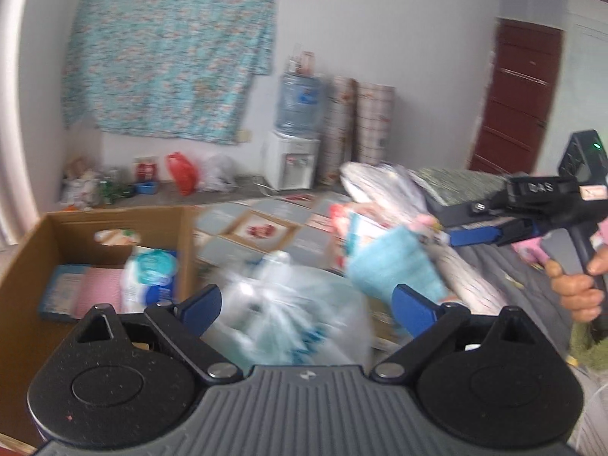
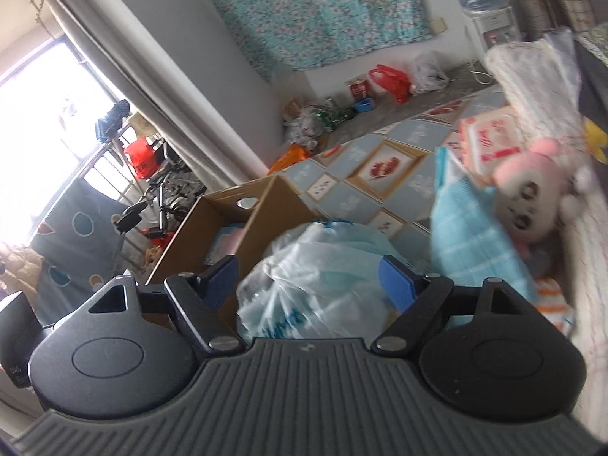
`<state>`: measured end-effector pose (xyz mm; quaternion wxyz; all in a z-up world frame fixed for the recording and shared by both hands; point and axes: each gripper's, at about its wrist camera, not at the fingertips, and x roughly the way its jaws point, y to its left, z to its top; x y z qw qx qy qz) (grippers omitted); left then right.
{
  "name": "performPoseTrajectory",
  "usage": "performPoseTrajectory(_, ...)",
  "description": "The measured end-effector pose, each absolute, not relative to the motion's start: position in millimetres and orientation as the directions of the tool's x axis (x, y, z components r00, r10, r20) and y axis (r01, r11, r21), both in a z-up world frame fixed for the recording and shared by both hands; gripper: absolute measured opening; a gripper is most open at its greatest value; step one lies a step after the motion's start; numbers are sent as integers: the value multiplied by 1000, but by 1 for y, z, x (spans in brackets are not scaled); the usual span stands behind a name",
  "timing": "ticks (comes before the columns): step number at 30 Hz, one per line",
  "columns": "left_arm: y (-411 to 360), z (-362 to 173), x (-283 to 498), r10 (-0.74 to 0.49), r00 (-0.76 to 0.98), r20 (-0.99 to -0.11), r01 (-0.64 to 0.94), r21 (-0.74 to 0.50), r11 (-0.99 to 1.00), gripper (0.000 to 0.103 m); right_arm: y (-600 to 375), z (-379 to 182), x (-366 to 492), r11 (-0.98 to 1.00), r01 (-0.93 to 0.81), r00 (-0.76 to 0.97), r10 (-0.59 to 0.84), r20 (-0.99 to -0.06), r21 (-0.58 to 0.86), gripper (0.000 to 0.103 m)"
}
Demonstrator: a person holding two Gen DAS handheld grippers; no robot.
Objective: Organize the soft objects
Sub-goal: 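Move the right gripper back to the pink plush toy, then close the right gripper on the pink plush toy and lift it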
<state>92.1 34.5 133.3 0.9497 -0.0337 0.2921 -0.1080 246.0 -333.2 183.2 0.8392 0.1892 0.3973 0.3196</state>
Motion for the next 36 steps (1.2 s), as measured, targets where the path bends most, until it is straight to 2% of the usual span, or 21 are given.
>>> performPoseTrajectory(8, -29, 88, 91, -328, 752, -571, 275, -180, 944, 97, -386, 153, 226, 758, -302, 533, 637, -557, 578, 81)
performPoseTrajectory(13, -52, 70, 101, -322, 763, -561, 280, -162, 946, 97, -402, 134, 231, 810, -271, 564, 571, -596, 520, 81)
performPoseTrajectory(22, -77, 53, 137, -299, 777, -555, 279, -122, 952, 96, -396, 113, 269, 860, -262, 586, 503, -635, 438, 81)
performPoseTrajectory(28, -81, 40, 166, -300, 770, -563, 278, -127, 952, 92, -411, 114, 320, 884, -178, 657, 434, -617, 432, 81)
performPoseTrajectory(32, -83, 33, 182, -313, 762, -566, 284, -142, 948, 89, -422, 110, 354, 918, -90, 686, 338, -644, 387, 81)
performPoseTrajectory(36, -83, 25, 191, -331, 748, -576, 298, -154, 942, 88, -427, 101, 383, 905, -86, 660, 364, -657, 416, 81)
